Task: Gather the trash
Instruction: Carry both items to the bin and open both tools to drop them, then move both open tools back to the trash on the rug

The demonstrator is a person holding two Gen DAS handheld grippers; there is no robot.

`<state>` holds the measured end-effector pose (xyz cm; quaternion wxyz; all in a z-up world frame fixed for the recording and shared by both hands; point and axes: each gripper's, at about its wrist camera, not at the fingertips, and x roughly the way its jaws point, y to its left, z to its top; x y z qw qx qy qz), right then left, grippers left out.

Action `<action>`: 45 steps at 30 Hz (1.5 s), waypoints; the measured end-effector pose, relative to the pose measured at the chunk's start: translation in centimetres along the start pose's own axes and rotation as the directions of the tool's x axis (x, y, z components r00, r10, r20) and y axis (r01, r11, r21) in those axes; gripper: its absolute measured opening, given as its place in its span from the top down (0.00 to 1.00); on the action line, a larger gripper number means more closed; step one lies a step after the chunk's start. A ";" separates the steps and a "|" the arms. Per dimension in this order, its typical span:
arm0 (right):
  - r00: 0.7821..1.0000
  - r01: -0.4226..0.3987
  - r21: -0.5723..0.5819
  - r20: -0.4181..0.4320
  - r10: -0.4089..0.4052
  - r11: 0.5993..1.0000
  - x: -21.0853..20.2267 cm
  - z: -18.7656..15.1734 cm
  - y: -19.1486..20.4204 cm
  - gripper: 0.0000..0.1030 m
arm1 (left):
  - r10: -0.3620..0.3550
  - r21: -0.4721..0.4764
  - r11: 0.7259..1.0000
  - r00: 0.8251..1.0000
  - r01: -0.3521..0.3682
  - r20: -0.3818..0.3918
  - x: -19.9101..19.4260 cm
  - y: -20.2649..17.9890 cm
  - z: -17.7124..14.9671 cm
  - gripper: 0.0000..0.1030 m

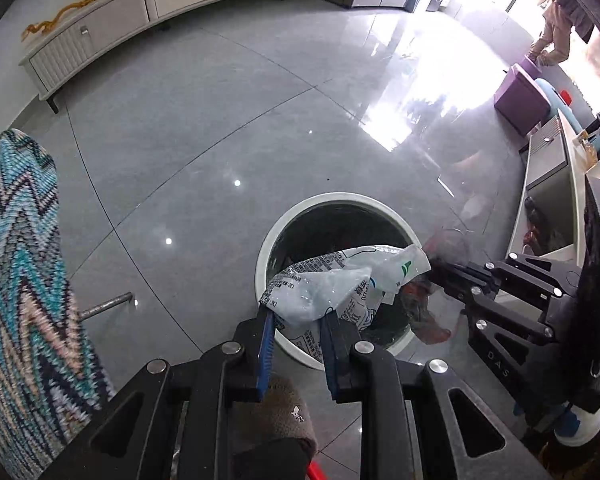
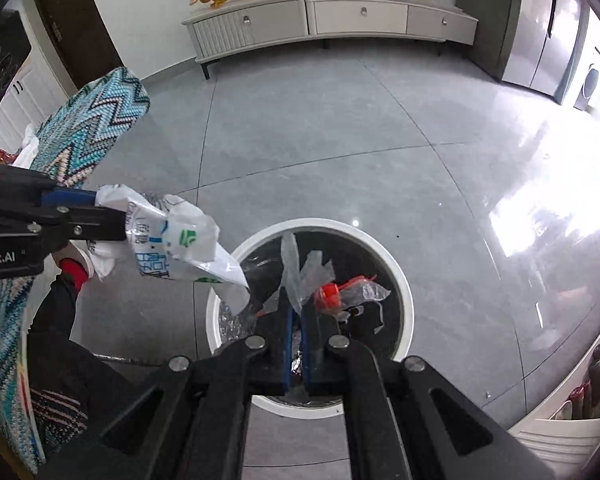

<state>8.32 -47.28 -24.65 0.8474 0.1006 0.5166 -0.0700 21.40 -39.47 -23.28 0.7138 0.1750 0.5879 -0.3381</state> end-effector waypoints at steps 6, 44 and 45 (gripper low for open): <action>0.999 0.003 0.051 -0.043 -0.001 0.999 3.5 -0.8 -2.1 0.97 | 0.021 -0.034 0.999 0.998 -0.023 -0.064 4.4 -0.9 0.2 0.79; 0.976 -0.012 0.000 0.218 0.012 1.000 -8.5 3.3 5.9 0.59 | 0.012 -0.109 0.993 0.890 0.042 0.455 -19.2 3.3 -7.3 0.44; 0.968 -0.022 -0.021 0.248 0.027 1.000 -9.9 3.7 7.2 0.59 | 0.027 -0.111 0.993 0.886 0.027 0.463 -20.0 4.0 -7.9 0.42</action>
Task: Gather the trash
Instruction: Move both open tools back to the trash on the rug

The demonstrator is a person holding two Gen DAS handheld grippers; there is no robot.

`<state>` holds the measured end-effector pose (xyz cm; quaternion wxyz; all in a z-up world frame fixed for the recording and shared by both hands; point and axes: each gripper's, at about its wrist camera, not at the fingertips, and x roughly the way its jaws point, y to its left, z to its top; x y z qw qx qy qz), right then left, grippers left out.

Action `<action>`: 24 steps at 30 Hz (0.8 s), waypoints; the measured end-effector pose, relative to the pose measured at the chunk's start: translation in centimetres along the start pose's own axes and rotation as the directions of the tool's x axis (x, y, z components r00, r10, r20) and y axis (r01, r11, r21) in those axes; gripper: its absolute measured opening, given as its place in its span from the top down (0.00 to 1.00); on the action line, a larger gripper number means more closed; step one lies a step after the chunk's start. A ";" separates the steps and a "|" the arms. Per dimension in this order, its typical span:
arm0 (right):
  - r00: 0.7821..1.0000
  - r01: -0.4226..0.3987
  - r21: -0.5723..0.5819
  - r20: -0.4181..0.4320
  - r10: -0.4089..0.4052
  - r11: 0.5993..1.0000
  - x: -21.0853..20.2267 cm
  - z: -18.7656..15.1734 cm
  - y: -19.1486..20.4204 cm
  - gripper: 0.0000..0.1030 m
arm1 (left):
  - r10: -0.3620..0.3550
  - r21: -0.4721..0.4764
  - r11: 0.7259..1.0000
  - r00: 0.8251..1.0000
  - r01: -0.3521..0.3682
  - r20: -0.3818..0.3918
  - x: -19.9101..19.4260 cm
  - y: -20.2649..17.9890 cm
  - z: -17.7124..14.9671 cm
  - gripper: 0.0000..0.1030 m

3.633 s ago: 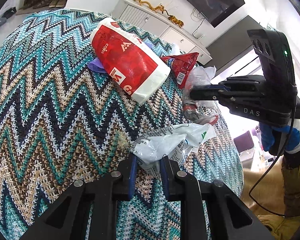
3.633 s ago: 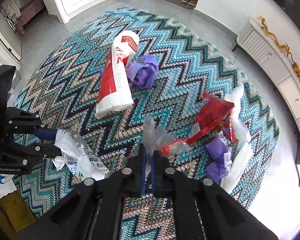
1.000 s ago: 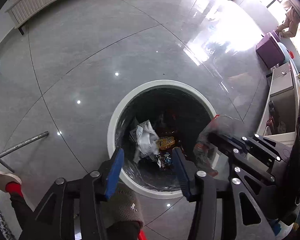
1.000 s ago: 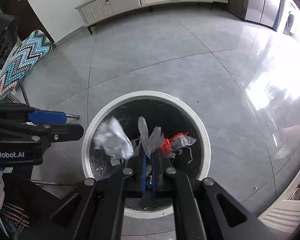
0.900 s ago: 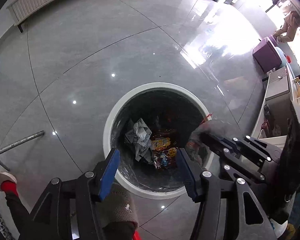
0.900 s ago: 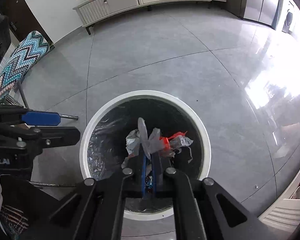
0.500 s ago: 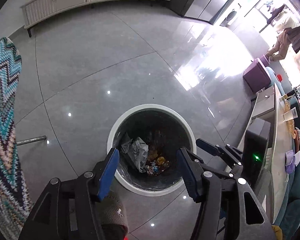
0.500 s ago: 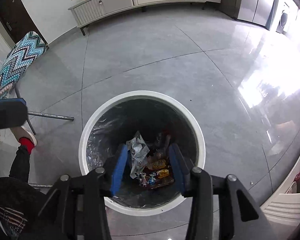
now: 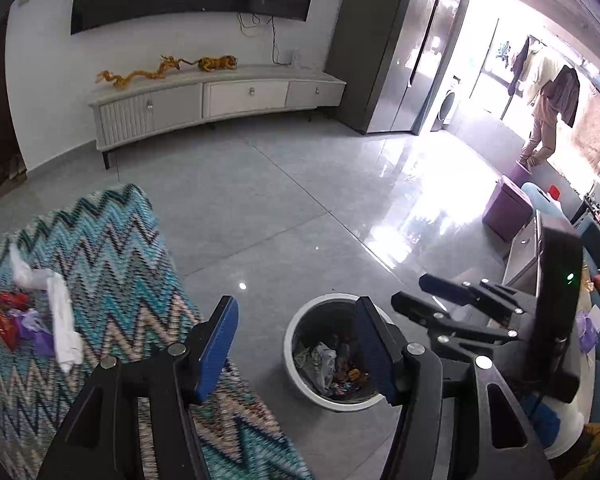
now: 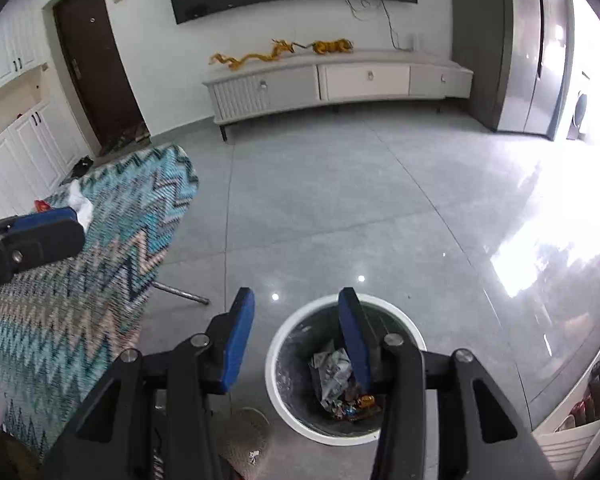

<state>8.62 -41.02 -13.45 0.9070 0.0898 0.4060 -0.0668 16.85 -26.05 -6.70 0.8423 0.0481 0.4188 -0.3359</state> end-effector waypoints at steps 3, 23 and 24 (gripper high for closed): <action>0.998 -0.021 -0.042 0.051 0.023 0.999 -2.2 1.5 3.2 0.59 | 0.041 -0.022 0.999 0.998 -0.040 0.042 -3.4 2.7 -0.5 0.40; 0.977 -0.142 -0.309 0.109 0.184 0.940 -4.5 5.6 22.3 0.59 | 0.221 -0.273 0.943 0.971 -0.189 0.087 -12.2 22.1 -7.4 0.34; 0.978 -0.149 -0.309 0.097 0.187 0.939 -3.6 5.6 22.6 0.59 | 0.220 -0.287 0.939 0.973 -0.190 0.076 -11.9 23.0 -7.8 0.33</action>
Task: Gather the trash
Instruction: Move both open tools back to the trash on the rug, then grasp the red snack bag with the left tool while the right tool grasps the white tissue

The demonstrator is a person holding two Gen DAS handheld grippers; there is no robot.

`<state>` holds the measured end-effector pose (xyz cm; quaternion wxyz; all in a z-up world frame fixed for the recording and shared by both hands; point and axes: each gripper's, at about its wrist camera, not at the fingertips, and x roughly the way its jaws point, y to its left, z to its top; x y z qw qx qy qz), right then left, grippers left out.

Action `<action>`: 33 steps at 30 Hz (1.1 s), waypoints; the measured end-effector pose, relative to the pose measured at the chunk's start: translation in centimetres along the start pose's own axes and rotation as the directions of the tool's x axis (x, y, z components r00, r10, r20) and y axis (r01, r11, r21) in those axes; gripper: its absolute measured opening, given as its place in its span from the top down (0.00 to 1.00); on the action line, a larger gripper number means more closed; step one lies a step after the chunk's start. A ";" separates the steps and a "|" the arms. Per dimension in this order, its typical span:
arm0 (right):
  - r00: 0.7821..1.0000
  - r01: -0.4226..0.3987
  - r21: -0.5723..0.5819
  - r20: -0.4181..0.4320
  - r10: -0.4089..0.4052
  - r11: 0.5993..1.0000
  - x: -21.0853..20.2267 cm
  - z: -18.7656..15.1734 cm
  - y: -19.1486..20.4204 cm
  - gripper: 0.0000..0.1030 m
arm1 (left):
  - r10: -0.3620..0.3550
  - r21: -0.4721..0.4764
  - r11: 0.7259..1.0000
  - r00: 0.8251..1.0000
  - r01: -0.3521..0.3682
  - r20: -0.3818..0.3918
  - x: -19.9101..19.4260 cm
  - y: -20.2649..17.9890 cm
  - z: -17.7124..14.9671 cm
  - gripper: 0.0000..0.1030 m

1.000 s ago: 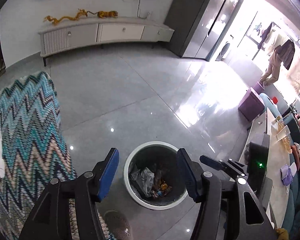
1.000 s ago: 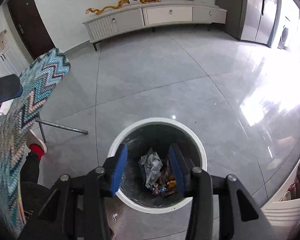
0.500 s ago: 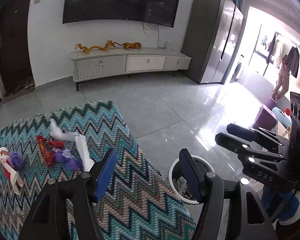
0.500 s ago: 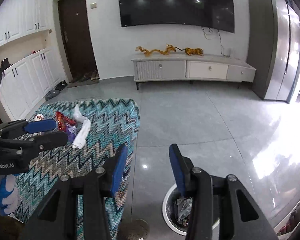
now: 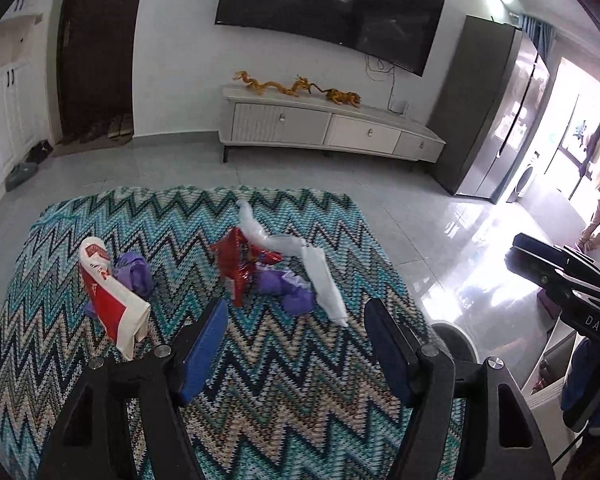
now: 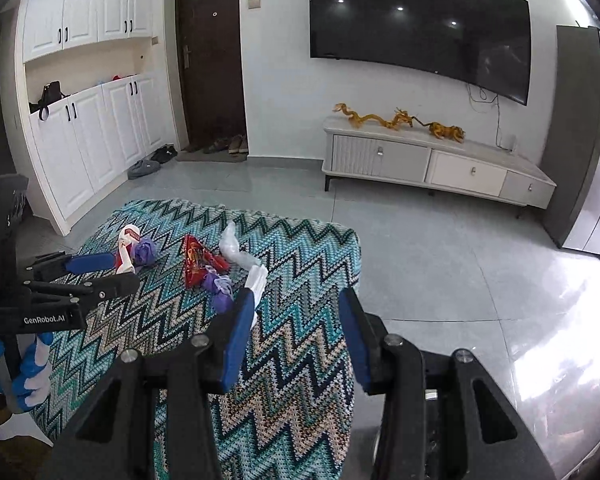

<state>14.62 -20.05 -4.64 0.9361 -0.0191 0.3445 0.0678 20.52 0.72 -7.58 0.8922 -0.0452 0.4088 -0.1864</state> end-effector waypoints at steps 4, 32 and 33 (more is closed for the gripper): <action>0.998 -0.043 0.020 -0.051 0.044 0.999 4.0 -0.6 0.3 0.59 | 0.020 -0.043 0.999 0.998 -0.022 -0.055 3.2 2.7 -0.5 0.34; 0.912 -0.292 0.101 -0.269 0.309 0.951 21.1 -3.7 1.7 0.68 | -0.178 -0.449 0.892 0.948 0.042 -0.265 21.0 3.2 2.2 0.54; 0.910 -0.298 0.103 -0.270 0.315 0.949 21.2 -3.8 1.8 0.71 | -0.198 -0.461 0.886 0.943 0.054 -0.269 21.2 3.1 2.2 0.59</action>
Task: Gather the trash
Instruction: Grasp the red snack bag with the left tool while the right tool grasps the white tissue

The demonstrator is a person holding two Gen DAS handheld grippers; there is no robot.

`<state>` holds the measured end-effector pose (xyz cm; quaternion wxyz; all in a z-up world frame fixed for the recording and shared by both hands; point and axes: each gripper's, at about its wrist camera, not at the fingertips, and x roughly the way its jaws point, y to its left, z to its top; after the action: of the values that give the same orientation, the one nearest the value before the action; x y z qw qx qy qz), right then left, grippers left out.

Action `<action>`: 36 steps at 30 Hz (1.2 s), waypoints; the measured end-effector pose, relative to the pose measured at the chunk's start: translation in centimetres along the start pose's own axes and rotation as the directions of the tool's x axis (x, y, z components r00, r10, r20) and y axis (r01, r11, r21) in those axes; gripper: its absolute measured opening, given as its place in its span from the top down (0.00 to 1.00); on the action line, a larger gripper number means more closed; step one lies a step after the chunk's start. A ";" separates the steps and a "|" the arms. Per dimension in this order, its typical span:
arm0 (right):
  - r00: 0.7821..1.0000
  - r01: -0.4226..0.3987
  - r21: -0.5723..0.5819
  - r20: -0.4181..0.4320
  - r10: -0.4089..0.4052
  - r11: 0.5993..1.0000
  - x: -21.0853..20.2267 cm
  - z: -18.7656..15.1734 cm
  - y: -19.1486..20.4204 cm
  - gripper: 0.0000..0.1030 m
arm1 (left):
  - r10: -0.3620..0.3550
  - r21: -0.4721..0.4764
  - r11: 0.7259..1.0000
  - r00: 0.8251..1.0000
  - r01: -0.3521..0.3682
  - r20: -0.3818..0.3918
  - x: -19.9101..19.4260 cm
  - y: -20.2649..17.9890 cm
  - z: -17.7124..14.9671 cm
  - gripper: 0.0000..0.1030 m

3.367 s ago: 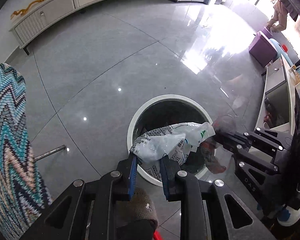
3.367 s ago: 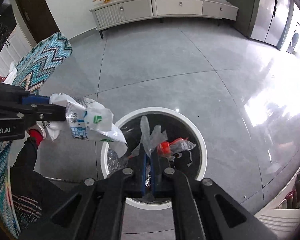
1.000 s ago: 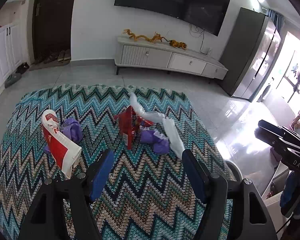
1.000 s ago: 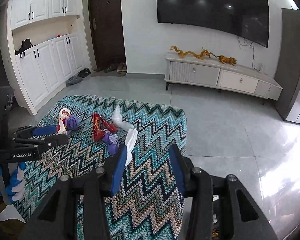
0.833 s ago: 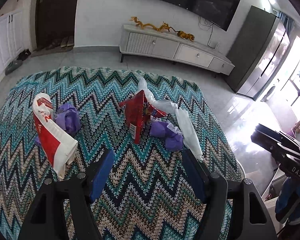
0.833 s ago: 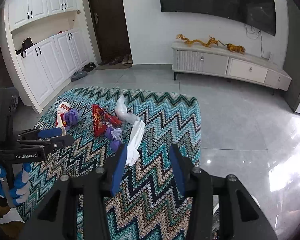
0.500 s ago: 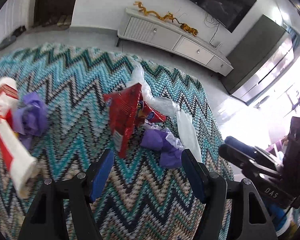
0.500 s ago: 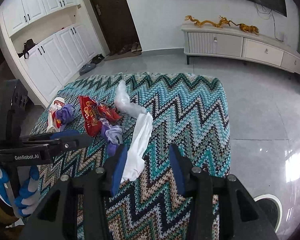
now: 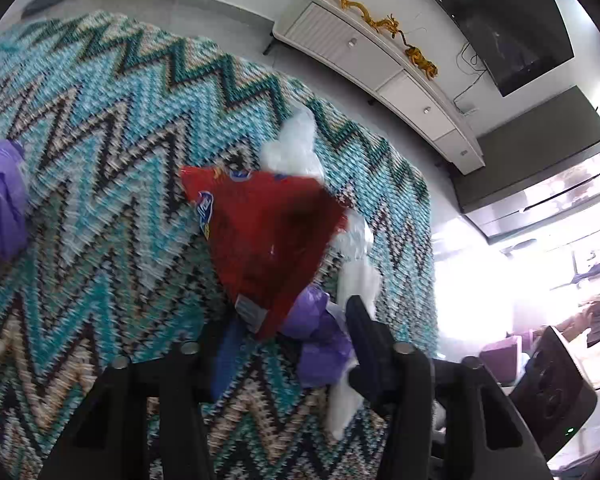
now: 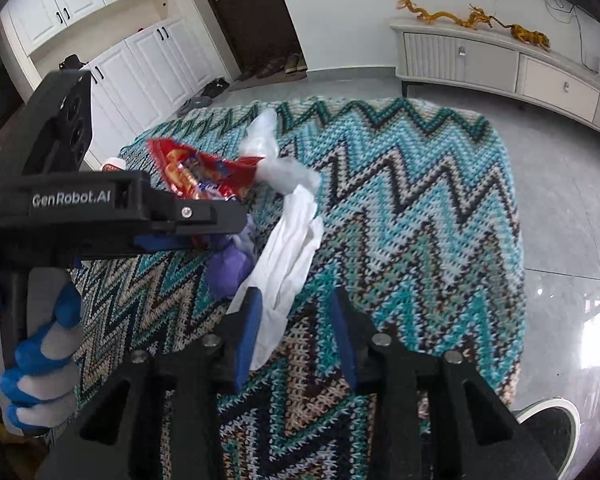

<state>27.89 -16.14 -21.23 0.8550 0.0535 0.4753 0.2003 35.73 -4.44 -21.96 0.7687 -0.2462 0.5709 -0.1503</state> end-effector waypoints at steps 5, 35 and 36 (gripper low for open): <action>1.000 -0.020 -0.012 -0.007 0.020 1.000 0.3 0.0 0.7 0.82 | -0.014 -0.009 1.000 1.000 0.014 0.007 0.6 -0.6 -0.8 0.64; 0.998 0.007 -0.025 -0.054 -0.009 1.000 -3.6 -3.9 2.6 0.98 | 0.023 -0.008 1.000 1.000 -0.023 0.007 -2.3 1.5 -3.2 0.33; 0.998 0.004 -0.024 -0.056 -0.005 1.000 -3.5 -3.9 2.6 0.98 | 0.025 -0.024 0.999 1.000 -0.024 0.005 -2.3 2.1 -3.0 0.33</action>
<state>22.28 -15.58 -19.80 0.8423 0.0368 0.4969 0.2055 32.08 -2.15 -21.94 0.7690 -0.2490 0.5735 -0.1333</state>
